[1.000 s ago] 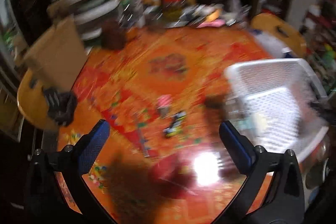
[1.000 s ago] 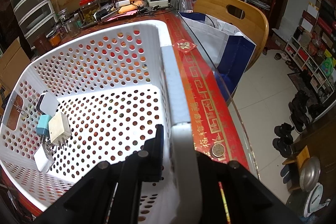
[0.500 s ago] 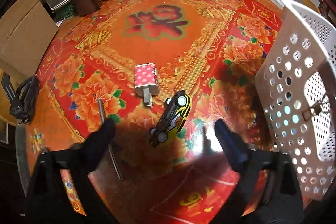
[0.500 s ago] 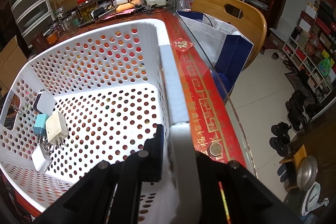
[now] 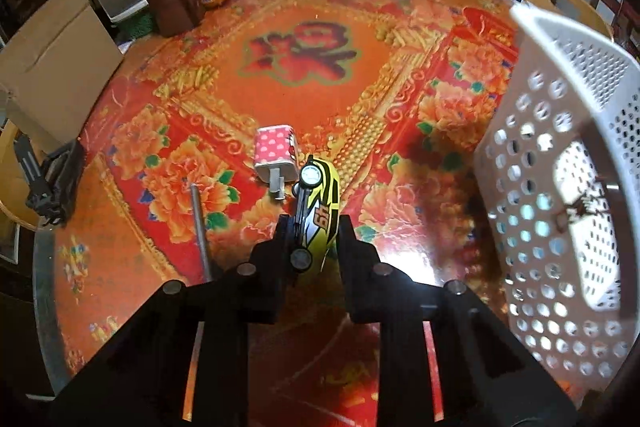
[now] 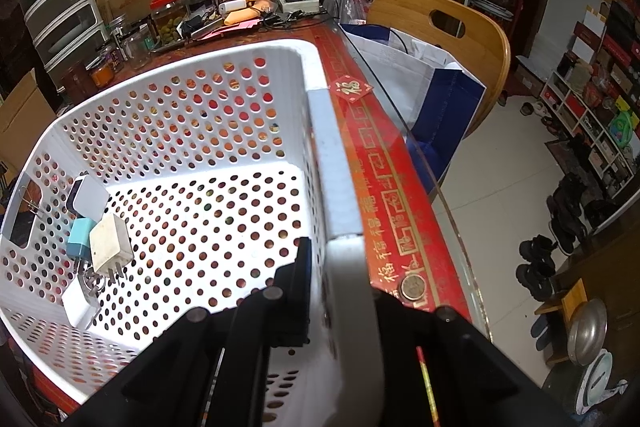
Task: Organize rigid objects
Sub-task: 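Carry the yellow toy car into the basket and open the left tool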
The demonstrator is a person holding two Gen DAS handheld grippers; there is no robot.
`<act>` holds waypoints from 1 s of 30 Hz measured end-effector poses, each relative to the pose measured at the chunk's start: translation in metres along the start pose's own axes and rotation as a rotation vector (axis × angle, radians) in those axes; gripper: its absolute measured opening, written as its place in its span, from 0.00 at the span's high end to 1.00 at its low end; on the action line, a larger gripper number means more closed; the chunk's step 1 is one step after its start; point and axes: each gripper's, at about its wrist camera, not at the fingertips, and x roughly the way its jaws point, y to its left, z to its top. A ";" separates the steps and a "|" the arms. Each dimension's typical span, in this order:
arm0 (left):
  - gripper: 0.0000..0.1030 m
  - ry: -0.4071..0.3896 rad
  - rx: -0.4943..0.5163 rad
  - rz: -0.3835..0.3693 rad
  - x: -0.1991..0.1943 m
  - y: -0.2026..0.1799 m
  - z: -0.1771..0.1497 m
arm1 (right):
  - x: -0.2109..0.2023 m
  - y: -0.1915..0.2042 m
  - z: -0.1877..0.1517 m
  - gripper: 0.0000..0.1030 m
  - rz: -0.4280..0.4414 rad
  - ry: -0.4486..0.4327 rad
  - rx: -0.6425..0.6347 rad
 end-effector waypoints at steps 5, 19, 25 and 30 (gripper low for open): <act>0.81 -0.128 -0.013 0.094 -0.062 0.001 0.006 | 0.000 0.000 0.001 0.92 -0.002 -0.005 -0.004; 0.80 -0.337 0.067 0.268 -0.177 -0.081 0.017 | 0.000 -0.001 0.000 0.92 0.012 -0.006 -0.005; 0.80 -0.328 0.129 0.239 -0.179 -0.134 0.014 | 0.000 -0.001 0.000 0.91 0.021 -0.009 -0.003; 0.80 -0.259 0.197 0.189 -0.154 -0.182 0.008 | 0.000 -0.001 0.000 0.91 0.023 -0.006 -0.006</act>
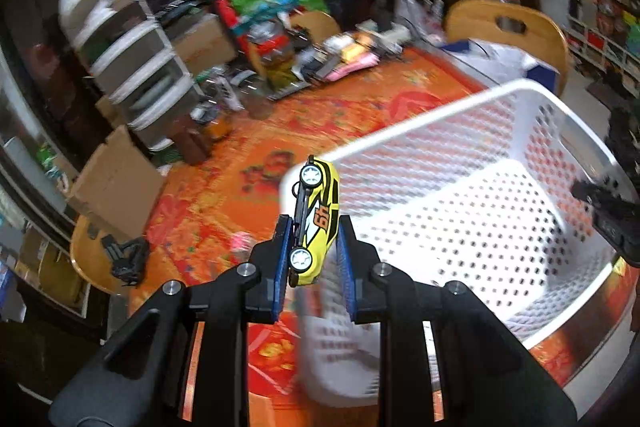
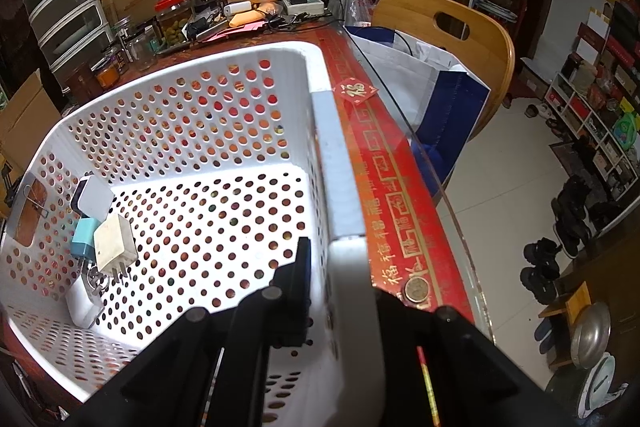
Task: Organize rigid objects
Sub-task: 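Carry the yellow toy car into the basket and open the left tool, then grasp the pink polka-dot charger with the left tool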
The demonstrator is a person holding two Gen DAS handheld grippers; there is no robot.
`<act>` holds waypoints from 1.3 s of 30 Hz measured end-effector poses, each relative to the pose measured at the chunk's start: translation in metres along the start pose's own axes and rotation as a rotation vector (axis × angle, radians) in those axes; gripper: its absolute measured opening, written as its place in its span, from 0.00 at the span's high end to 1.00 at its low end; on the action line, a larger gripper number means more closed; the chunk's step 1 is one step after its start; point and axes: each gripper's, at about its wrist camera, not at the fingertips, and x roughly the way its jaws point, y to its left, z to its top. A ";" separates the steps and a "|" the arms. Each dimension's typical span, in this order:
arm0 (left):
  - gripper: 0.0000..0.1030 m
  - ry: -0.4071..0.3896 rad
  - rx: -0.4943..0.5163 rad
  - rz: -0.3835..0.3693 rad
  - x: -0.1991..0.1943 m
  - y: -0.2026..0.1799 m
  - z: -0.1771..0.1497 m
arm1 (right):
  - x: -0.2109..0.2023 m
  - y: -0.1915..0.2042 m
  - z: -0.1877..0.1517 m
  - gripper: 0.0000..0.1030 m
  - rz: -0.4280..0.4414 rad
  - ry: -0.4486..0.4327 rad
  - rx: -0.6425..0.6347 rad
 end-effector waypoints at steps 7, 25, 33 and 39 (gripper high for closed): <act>0.80 0.084 0.051 -0.102 0.022 -0.052 -0.012 | 0.000 0.000 0.000 0.91 0.003 0.001 -0.001; 0.80 0.184 0.037 -0.137 0.066 -0.065 -0.025 | 0.000 0.001 -0.001 0.91 0.015 0.001 -0.009; 0.31 0.105 0.042 -0.107 0.058 -0.054 -0.024 | 0.000 0.000 -0.001 0.91 0.014 -0.002 -0.009; 0.26 -0.052 0.030 -0.102 0.008 -0.012 -0.024 | 0.000 0.000 -0.001 0.91 0.009 -0.004 -0.017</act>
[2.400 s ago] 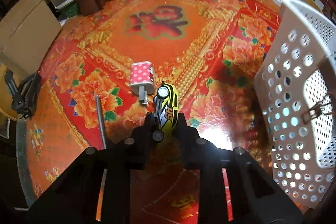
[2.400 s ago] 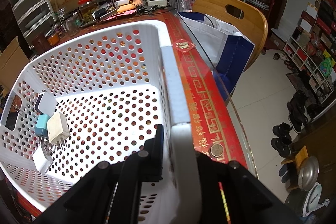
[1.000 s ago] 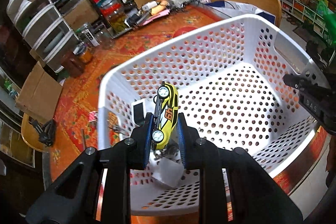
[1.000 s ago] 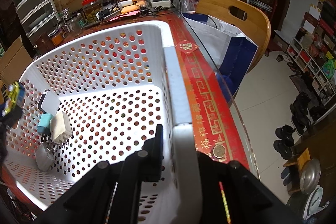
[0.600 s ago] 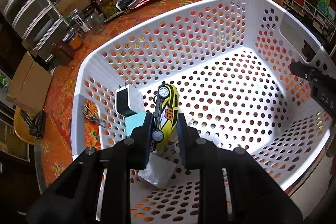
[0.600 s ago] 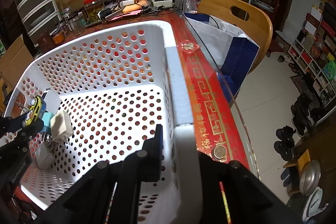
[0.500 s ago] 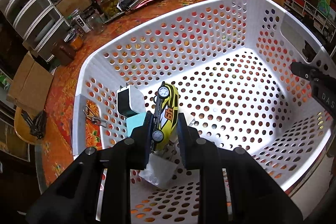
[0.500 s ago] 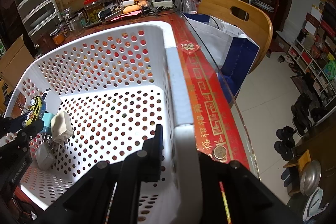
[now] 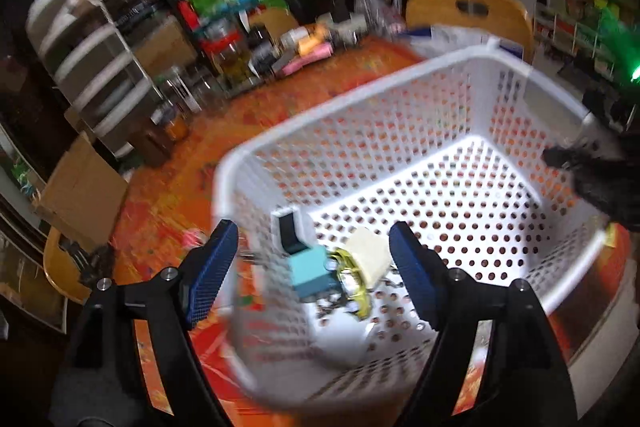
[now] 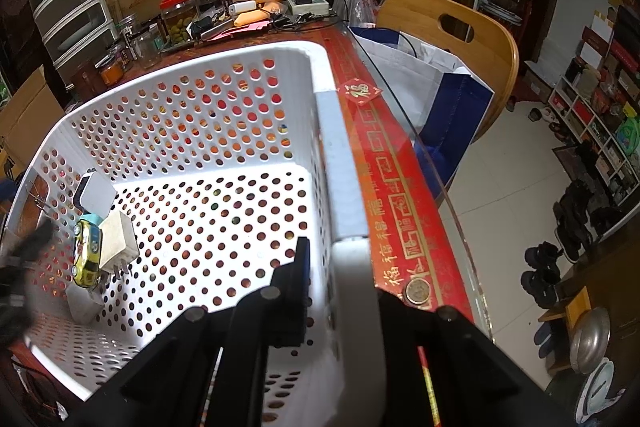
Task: Organize rigid objects
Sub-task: 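Grasp the pink polka-dot charger with the left tool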
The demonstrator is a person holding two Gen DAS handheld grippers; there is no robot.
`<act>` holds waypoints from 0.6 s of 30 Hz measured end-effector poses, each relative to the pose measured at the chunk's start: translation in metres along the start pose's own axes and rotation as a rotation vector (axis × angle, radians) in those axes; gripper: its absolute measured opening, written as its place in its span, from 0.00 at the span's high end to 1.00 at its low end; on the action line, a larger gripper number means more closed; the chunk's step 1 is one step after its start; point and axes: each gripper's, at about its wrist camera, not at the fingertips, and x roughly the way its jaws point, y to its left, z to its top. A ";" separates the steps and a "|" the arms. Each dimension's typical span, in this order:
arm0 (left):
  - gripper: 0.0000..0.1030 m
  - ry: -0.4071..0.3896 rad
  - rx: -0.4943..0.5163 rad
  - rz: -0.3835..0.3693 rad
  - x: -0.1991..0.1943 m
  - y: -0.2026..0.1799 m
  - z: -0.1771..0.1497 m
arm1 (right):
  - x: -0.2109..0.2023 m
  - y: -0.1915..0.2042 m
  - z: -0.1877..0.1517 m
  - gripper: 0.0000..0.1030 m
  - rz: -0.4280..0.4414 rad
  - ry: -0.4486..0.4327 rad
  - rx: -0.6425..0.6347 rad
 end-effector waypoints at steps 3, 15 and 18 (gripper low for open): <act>0.14 -0.102 -0.107 0.044 -0.035 0.063 0.008 | 0.000 0.000 0.000 0.91 0.000 0.000 0.002; 0.03 0.300 -0.385 -0.004 0.150 0.227 -0.029 | -0.001 -0.001 0.003 0.91 0.010 -0.010 0.015; 0.13 0.343 -0.396 -0.034 0.184 0.219 -0.034 | -0.001 -0.002 0.003 0.91 0.014 -0.013 0.026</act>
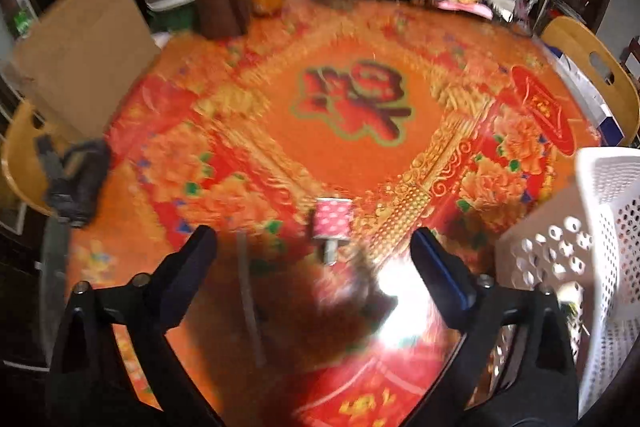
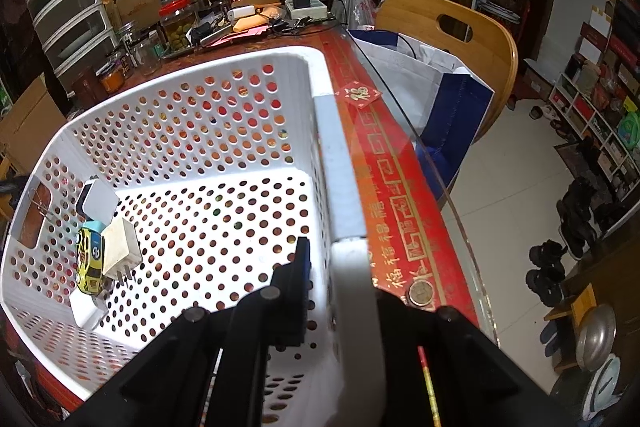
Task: Organize rigid objects
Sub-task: 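Grasp the pink polka-dot charger with the left tool, then carry the pink charger into the basket and open the left tool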
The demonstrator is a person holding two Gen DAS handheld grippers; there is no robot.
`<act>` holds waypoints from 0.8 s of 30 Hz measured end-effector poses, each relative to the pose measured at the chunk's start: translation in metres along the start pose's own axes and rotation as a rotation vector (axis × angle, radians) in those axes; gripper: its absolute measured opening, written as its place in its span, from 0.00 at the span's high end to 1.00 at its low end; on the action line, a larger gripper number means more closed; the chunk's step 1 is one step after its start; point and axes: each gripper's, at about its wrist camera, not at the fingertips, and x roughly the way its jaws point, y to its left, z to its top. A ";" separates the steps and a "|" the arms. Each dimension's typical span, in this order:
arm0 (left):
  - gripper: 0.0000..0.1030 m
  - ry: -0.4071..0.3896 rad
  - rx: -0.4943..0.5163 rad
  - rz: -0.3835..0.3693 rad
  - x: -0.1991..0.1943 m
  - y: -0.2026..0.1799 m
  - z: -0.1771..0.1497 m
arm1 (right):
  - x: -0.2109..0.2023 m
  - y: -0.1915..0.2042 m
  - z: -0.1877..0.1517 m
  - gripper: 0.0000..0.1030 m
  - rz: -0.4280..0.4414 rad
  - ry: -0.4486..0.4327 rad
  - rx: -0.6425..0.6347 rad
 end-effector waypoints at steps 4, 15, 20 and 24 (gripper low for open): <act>0.36 0.052 0.047 0.039 0.033 -0.017 -0.004 | 0.002 0.001 0.002 0.91 -0.009 0.016 -0.009; 0.76 0.022 0.031 0.041 0.037 -0.025 -0.015 | 0.002 0.002 0.001 0.91 -0.019 0.012 -0.013; 0.76 -0.073 0.050 0.092 0.008 -0.029 -0.018 | 0.003 0.001 0.002 0.91 -0.019 0.012 -0.016; 0.76 -0.153 0.053 0.115 -0.035 -0.029 -0.021 | 0.002 0.002 0.002 0.91 -0.017 0.013 -0.019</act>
